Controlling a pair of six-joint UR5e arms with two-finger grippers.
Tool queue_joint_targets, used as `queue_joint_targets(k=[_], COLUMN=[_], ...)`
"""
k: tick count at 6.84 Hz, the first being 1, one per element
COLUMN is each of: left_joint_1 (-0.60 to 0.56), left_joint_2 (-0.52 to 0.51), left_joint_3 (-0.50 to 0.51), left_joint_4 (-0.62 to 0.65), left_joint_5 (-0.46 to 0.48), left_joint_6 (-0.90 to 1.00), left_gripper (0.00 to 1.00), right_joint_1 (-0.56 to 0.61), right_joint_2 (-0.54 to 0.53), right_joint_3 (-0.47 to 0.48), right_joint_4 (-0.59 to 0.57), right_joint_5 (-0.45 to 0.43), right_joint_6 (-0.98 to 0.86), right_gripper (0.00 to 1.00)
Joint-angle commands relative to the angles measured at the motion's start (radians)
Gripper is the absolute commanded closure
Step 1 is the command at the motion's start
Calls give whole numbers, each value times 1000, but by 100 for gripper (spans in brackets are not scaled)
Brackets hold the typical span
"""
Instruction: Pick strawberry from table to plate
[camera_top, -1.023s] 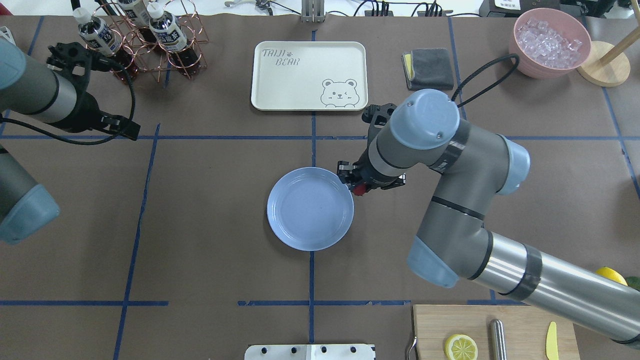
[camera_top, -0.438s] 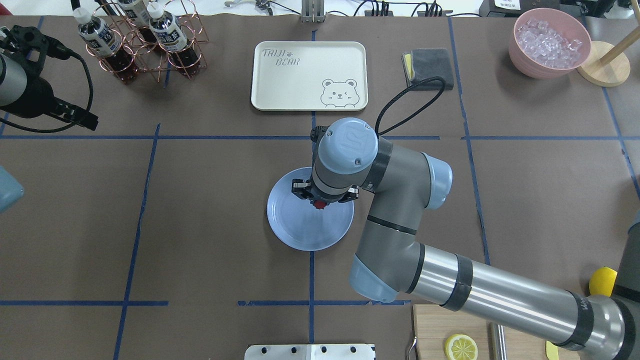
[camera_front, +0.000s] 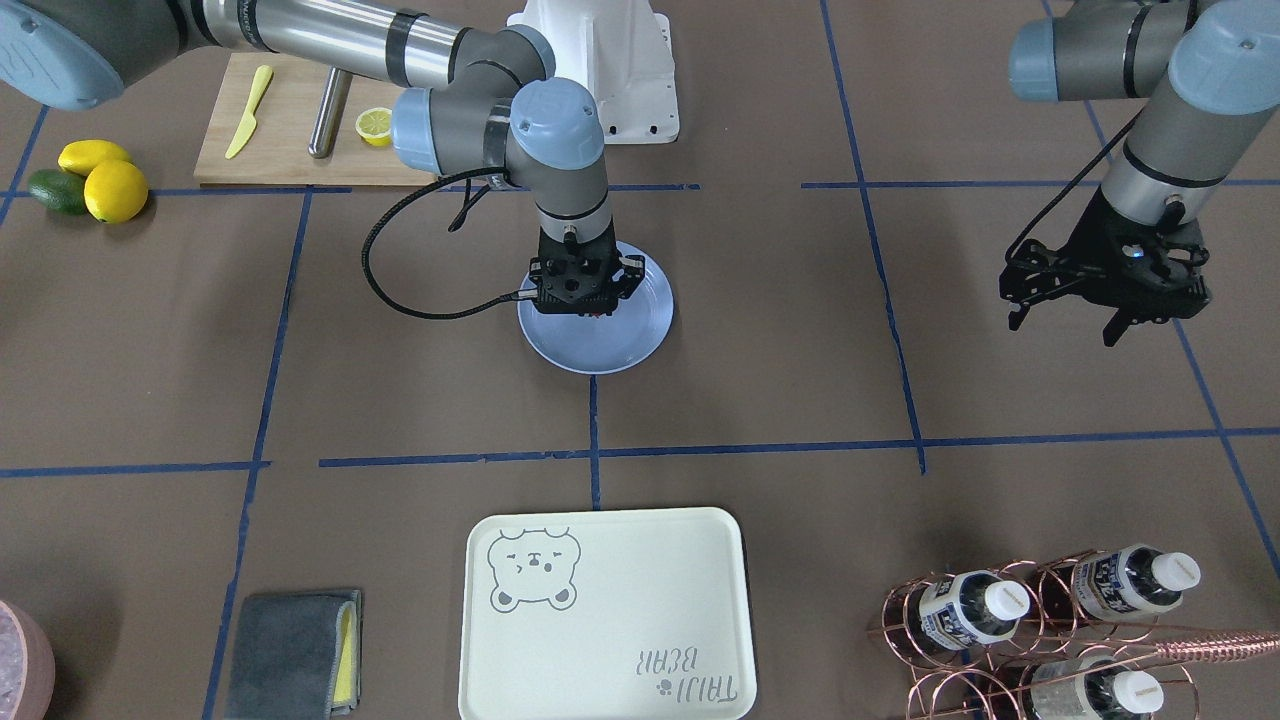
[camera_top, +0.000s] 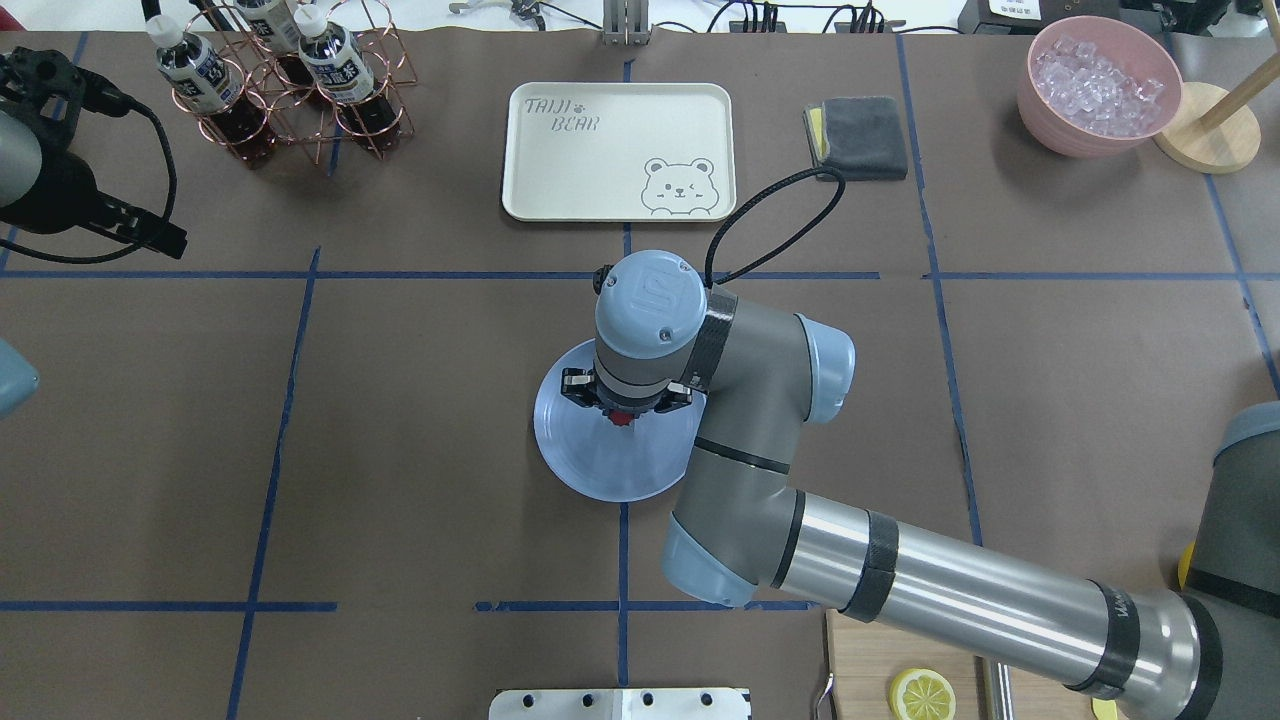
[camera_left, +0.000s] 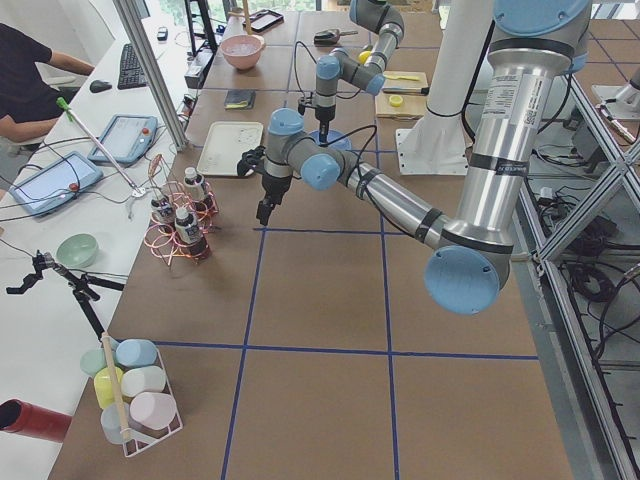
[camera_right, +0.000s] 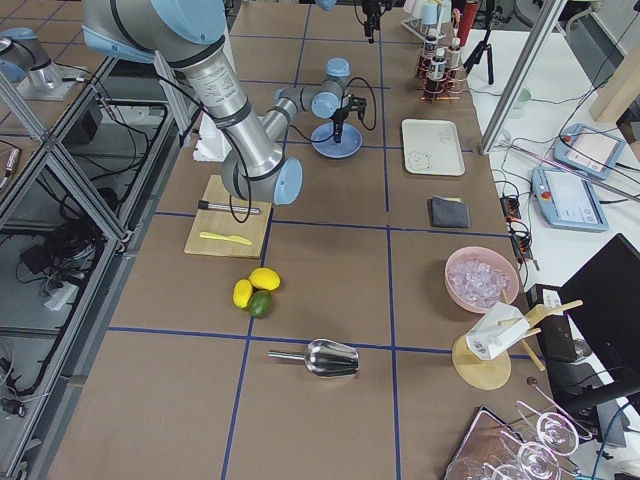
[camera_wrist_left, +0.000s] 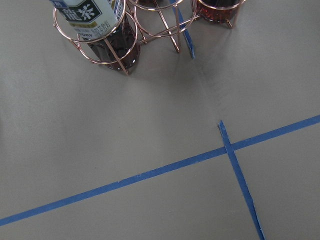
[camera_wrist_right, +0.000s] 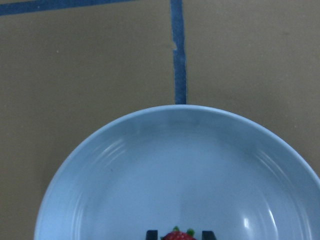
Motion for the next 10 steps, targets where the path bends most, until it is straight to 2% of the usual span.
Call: queue_joint_targets(k=[1,2,3,5,7,8,9,10], left_joint_1=[-5,-5,-8,-41,-133,-202,-294,-392], left_joint_2=[1,1,1,1,37,63,85,86], left_joint_3=[1,1,1,4,21,46,90,156], left_joint_4=[0,1,1,3,3,18,44,93], left_joint_5=[0,0,1,-2,-82,-119,-150,-200], left_joint_6=[-1,0,0,26,154,243,401,542], left_gripper=[0,0,0,0,0,0,0,0], right_joint_1=[-3,-3,-2,36,131,186,275,387], right_joint_2=[0,0,2,-9,-62,-137,-211,-278], right_joint_3=[-5,-4,1,85,264,357,424,439], right_joint_4=[1,2,5,-17,-196,-252,-283,-283], right_joint_5=[1,1,2,7,43,53,100,202], right_joint_6=[2,5,30,44,19,-85,-226,-361], right_gripper=[36,7,1,0,0,0,0,0])
